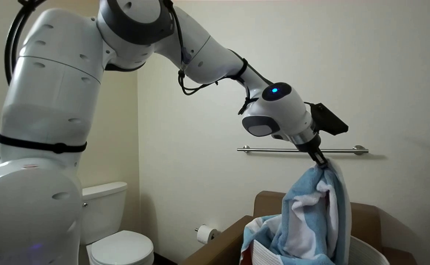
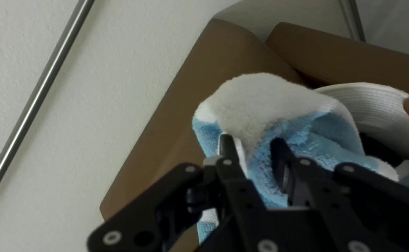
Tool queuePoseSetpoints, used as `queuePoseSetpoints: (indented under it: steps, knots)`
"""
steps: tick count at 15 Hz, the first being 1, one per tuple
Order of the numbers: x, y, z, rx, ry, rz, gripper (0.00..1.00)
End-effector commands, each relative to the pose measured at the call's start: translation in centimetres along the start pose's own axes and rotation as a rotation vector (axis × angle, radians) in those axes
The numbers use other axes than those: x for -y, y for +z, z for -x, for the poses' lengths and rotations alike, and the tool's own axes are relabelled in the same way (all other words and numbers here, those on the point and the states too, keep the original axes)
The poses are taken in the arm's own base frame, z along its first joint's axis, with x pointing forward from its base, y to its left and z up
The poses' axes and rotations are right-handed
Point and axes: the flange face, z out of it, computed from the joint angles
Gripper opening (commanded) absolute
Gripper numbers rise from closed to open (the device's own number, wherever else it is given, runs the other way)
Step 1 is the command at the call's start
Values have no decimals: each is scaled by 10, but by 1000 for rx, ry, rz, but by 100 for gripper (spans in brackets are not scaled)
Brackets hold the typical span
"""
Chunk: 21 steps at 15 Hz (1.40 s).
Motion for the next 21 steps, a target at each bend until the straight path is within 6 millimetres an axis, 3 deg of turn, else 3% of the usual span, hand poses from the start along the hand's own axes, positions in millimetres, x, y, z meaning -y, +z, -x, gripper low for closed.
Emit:
queuePoseSetpoints:
  steps: [1, 6, 8, 10, 12, 14, 15, 18, 20, 21]
  knots:
    - [3, -7, -7, -18, -4, 2, 60]
    - [3, -34, 3, -36, -53, 22, 92]
    - [-15, -73, 30, 21, -98, 66, 99]
    - [-43, -106, 50, 88, -134, 117, 100]
    - [-64, -151, 66, 131, -143, 193, 100]
    - [-71, -193, 73, 150, -163, 246, 100]
    - [-67, -201, 75, 151, -159, 250, 100]
    - [-42, -185, 72, 74, -129, 236, 100]
    - [-30, -161, 51, -52, -126, 244, 100]
    - [-27, -141, 31, -109, -137, 224, 100]
